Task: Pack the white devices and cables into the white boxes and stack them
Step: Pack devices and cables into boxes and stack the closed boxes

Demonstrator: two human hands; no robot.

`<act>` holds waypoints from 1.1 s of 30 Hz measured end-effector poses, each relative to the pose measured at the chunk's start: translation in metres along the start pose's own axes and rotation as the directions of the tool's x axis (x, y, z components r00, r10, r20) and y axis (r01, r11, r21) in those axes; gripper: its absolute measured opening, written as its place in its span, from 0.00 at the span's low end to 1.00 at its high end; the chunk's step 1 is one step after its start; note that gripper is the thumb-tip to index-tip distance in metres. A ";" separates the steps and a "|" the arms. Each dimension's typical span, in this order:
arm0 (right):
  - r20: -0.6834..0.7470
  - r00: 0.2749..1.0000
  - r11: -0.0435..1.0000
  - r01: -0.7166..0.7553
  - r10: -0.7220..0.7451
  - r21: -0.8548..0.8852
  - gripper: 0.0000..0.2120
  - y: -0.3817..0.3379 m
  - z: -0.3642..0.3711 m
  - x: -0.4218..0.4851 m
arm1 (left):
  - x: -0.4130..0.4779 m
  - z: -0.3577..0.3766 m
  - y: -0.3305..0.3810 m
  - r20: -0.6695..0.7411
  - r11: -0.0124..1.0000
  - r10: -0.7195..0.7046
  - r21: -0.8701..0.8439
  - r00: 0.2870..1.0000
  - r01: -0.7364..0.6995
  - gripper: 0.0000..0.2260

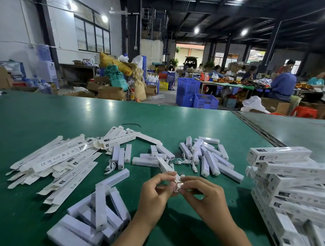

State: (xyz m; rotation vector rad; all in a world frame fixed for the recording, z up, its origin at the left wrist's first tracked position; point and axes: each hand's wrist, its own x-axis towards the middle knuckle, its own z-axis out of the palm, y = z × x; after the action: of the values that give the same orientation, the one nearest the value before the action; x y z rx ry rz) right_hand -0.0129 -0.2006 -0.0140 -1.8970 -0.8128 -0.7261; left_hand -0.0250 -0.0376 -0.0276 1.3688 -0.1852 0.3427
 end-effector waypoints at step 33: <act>0.098 0.955 0.946 -0.258 0.281 -0.196 0.27 0.002 -0.017 0.005 | -0.004 -0.006 0.036 0.198 0.870 -0.036 -0.476 0.980 0.128 0.06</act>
State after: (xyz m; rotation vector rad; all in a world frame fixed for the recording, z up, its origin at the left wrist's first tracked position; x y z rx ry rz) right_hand -0.0109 -0.2153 -0.0040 -2.1835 -0.5594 -0.5293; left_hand -0.0415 -0.0269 0.0033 0.8989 -0.3408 0.0834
